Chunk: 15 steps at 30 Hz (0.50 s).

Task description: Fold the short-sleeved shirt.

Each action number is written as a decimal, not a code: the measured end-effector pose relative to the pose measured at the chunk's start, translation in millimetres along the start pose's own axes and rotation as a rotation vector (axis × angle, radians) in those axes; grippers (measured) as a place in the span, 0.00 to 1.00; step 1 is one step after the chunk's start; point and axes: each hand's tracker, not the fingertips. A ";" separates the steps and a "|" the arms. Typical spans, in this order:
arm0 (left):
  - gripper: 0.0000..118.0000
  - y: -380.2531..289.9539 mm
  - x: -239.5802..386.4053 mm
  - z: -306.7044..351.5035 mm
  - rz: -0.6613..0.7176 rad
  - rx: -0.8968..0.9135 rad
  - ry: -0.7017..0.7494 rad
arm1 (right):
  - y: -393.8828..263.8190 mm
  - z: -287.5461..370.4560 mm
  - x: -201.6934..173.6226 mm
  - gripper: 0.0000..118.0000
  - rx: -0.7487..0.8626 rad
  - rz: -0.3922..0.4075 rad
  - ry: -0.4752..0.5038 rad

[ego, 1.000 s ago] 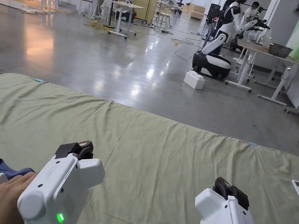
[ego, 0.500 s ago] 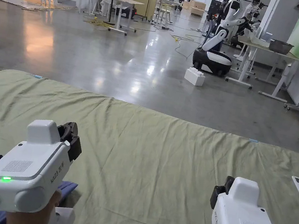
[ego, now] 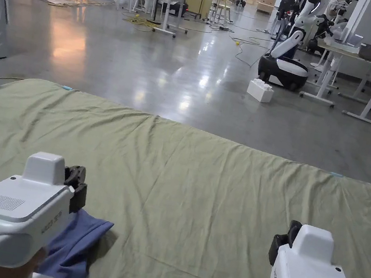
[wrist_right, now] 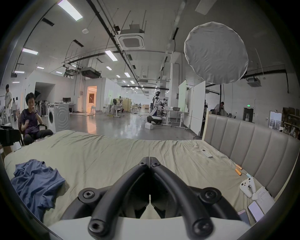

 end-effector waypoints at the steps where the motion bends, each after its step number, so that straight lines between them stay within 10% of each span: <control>1: 0.03 -4.3 -12.0 0.0 -0.007 -0.041 0.011 | -2.3 -0.6 -2.2 0.00 -0.005 0.003 0.006; 11: 0.11 -72.1 -149.2 -26.2 0.133 -0.551 0.126 | -41.4 -16.8 -29.1 0.00 -0.087 0.037 0.076; 15: 0.95 -105.9 -171.4 -37.8 0.131 -0.638 0.175 | -54.0 -19.8 -41.9 0.00 -0.117 0.037 0.092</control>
